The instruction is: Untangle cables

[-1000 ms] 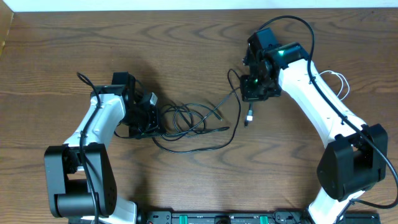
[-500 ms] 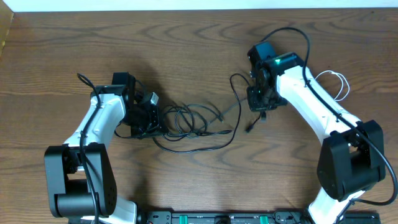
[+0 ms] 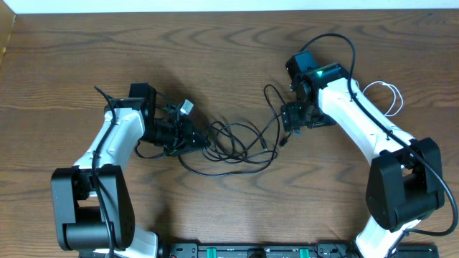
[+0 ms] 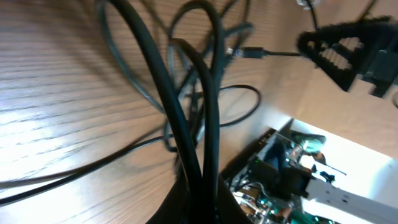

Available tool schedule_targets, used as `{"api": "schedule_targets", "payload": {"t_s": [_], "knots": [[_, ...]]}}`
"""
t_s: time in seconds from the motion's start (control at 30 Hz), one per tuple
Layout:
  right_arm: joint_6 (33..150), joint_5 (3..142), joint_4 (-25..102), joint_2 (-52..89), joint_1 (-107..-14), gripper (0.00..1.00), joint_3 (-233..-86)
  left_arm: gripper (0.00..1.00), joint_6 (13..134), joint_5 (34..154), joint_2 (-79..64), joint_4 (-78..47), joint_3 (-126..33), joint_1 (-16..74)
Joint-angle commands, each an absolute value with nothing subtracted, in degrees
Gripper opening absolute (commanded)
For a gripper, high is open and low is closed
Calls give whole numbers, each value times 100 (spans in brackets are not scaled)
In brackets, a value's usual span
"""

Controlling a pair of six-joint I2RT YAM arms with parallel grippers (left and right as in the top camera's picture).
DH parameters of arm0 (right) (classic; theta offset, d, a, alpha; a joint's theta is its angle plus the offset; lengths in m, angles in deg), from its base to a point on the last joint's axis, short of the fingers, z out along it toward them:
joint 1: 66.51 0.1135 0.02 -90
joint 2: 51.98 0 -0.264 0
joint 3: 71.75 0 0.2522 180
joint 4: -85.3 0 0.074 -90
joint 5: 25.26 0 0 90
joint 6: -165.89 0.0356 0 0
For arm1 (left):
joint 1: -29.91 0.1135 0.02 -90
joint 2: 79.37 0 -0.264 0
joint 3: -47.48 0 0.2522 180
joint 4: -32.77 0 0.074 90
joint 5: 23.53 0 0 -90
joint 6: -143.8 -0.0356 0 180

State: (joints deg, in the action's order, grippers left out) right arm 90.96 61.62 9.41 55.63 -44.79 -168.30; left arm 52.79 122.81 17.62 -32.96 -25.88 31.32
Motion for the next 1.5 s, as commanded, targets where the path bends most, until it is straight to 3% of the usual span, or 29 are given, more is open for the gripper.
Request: {"api": "schedule_targets", "payload": {"t_s": [0.0, 0.13, 0.4, 0.5, 0.87, 0.9, 1.0, 1.3, 1.47], "knots": [[8772, 6516, 861, 5500, -4521, 89, -17053, 8, 4907, 12724, 1806, -3261, -2537, 3149], [8379, 7367, 622, 5493, -4521, 91, -17619, 8, 4743, 12314, 1806, -3228, -2537, 3152], [7111, 10549, 762, 5495, -4435, 93, -18174, 11, 4761, 12106, 1806, -3270, -2535, 3149], [7045, 10693, 760, 5495, -4361, 93, -18172, 16, 4761, 12132, 1806, -3265, -2535, 3149], [7045, 10691, 1086, 5502, -3714, 85, -17780, 17, 4761, 12692, 1806, -3204, -2537, 3152], [7045, 10691, 1094, 5502, -3697, 85, -17761, 24, 4761, 12694, 1806, -3208, -2537, 3152], [7043, 10693, 1094, 5502, -3653, 85, -17756, 26, 4754, 12694, 1804, -3226, -2537, 3152], [6602, 11078, 1092, 5502, -3644, 84, -17634, 26, 4166, 13240, 1804, -3313, -2537, 3152], [6169, 11620, 1250, 5502, -3640, 77, -17280, 20, 4129, 13712, 1804, -3283, -2537, 3182]]}}
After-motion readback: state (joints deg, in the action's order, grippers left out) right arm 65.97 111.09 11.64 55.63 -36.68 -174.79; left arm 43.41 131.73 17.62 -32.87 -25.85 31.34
